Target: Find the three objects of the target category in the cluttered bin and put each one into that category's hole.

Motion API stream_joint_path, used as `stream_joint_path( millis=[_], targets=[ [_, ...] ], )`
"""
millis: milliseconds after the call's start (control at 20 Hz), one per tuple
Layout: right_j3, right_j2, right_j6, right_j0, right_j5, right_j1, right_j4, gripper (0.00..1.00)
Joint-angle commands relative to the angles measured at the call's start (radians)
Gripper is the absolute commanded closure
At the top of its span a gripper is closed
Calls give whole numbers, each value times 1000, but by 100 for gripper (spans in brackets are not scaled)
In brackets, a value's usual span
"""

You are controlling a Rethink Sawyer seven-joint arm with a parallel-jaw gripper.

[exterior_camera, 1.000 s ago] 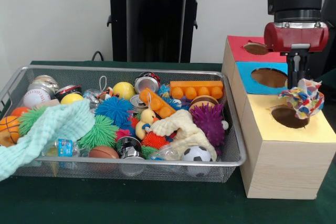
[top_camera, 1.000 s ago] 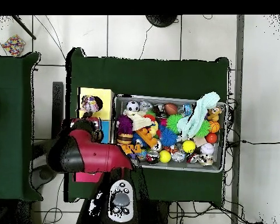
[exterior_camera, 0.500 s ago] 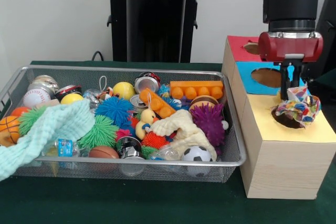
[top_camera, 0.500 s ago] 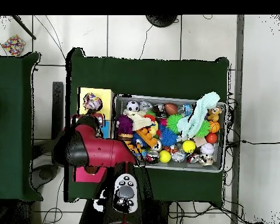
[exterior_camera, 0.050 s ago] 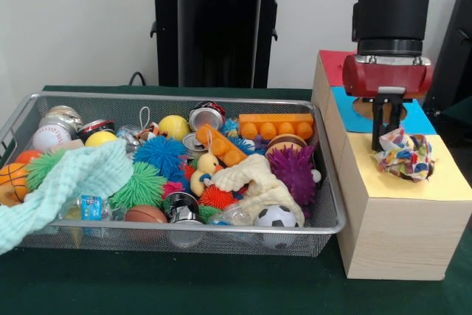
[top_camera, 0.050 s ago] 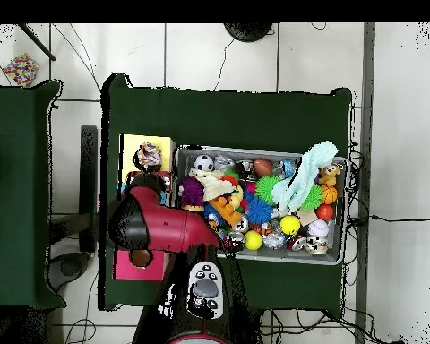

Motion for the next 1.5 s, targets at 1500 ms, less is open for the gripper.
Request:
stream_joint_path(
  millis=[1500],
  targets=[
    [-77, 42, 231, 9, -51, 186, 21, 100]
  ],
)
